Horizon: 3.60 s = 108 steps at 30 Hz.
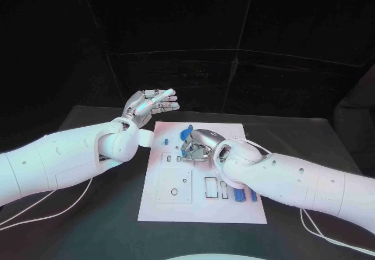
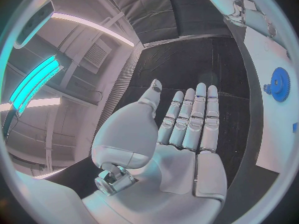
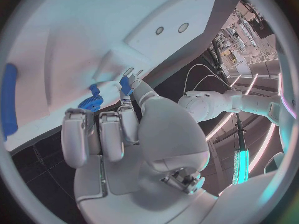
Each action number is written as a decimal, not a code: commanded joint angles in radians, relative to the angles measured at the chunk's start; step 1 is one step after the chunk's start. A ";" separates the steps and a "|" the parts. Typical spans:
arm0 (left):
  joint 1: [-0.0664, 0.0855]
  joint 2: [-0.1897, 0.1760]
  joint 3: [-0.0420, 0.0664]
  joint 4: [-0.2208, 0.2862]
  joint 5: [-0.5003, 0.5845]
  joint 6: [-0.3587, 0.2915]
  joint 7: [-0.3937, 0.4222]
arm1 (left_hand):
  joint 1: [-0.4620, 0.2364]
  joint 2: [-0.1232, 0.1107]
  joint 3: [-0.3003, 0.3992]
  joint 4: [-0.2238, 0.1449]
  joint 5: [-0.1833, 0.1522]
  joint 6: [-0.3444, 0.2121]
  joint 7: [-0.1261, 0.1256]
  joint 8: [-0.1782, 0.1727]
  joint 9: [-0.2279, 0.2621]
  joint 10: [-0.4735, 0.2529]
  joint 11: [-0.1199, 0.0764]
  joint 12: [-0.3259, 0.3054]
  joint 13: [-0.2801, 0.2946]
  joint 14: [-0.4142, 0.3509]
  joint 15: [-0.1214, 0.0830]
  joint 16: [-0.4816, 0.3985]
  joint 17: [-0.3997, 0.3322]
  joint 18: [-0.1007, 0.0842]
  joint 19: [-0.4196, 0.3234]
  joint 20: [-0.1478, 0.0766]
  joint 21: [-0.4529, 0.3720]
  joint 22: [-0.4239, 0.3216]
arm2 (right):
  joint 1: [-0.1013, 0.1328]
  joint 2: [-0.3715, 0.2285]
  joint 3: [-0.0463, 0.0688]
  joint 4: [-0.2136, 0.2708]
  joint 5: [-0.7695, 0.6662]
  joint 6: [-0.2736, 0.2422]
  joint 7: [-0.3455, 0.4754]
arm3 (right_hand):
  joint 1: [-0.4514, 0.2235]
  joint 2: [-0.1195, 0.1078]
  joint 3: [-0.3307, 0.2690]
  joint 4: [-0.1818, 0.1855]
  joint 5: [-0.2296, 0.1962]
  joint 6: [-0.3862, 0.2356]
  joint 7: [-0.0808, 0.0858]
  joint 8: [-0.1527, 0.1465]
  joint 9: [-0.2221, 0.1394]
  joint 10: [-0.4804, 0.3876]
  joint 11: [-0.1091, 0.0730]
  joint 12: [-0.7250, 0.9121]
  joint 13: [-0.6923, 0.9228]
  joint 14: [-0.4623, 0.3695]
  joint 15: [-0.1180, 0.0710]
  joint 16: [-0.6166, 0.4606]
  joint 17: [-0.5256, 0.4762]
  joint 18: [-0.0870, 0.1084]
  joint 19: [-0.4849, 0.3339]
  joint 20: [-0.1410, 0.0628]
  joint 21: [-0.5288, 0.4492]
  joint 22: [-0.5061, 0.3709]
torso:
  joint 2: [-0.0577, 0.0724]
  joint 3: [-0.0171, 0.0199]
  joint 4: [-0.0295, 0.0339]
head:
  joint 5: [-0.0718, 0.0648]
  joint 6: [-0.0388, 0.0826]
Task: Assemble the parts on the task board
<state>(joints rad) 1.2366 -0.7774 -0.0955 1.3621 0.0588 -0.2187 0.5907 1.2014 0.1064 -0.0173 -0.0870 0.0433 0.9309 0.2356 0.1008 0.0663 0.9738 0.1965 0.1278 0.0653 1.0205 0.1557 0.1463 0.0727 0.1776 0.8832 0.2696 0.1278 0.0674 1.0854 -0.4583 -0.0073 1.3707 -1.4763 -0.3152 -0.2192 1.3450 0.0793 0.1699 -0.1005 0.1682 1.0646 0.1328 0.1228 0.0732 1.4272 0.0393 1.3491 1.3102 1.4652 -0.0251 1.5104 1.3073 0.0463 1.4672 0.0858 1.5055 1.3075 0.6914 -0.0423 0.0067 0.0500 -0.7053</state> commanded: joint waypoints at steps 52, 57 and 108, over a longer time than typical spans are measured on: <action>0.002 0.002 0.001 -0.003 0.012 0.012 0.004 | 0.005 0.011 0.001 -0.009 0.005 0.004 0.017 -0.004 -0.001 0.006 0.001 -0.005 -0.001 0.010 0.001 -0.003 -0.001 0.006 0.010 -0.001 -0.007 -0.001 | -0.001 0.018 -0.009 -0.023 -0.058 0.135 -0.055 | -0.078 -0.082 0.011 0.043 -0.003 -0.053 0.017 -0.043 -0.009 -0.038 0.023 -0.048 0.009 0.075 0.014 -0.010 0.114 -0.012 -0.006 0.013 -0.003 0.127 | 0.003 0.0021 -0.0005 | 0.000 -0.014; 0.002 0.002 0.001 -0.003 0.012 0.013 0.004 | 0.005 0.011 0.001 -0.009 0.005 0.004 0.017 -0.004 -0.001 0.006 0.001 -0.005 -0.001 0.010 0.001 -0.003 -0.001 0.006 0.010 -0.001 -0.007 -0.001 | -0.001 0.019 -0.009 -0.024 -0.059 0.120 -0.059 | -0.079 -0.090 0.008 0.044 -0.001 -0.075 0.024 -0.052 -0.009 -0.047 0.029 -0.060 -0.001 0.074 0.020 -0.011 0.113 -0.011 -0.007 0.019 -0.004 0.125 | 0.002 0.0018 -0.0007 | -0.001 -0.014; 0.023 -0.038 0.001 0.000 -0.589 0.297 -0.608 | -0.057 0.041 -0.021 0.035 0.006 0.146 -0.127 0.028 0.033 0.393 -0.169 0.170 0.173 0.499 -0.207 1.188 1.152 -0.046 0.635 -0.233 0.704 0.534 | 0.148 -0.376 -0.004 0.193 0.409 -0.059 0.311 | -0.048 -0.119 -0.133 0.136 0.059 -0.221 0.053 -0.040 -0.003 -0.107 0.057 -0.120 -0.076 0.063 0.046 -0.034 0.077 -0.001 -0.040 0.047 -0.030 0.085 | -0.037 0.0157 -0.0095 | 0.010 -0.013</action>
<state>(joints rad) 1.2558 -0.8168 -0.0952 1.3550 -0.3247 -0.0638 0.2465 1.1524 0.1494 -0.0360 -0.0589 0.0535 1.0842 0.1068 0.1250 0.0974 1.3732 0.0253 0.2923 0.2291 1.4656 -0.0505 1.3211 1.2075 0.1464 1.4672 0.0430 0.8085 0.5789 1.2296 -0.8271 -0.0111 1.5663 -1.2142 -0.4127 0.0556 1.2871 -0.0364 0.0427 0.0334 0.2235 0.8378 0.1846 0.0783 0.0690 1.3217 0.0981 1.2300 1.2345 1.4651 0.0179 1.4791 1.3074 0.0461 1.4347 0.1319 1.4790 1.3074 0.6669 -0.0303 0.0009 0.0554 -0.7136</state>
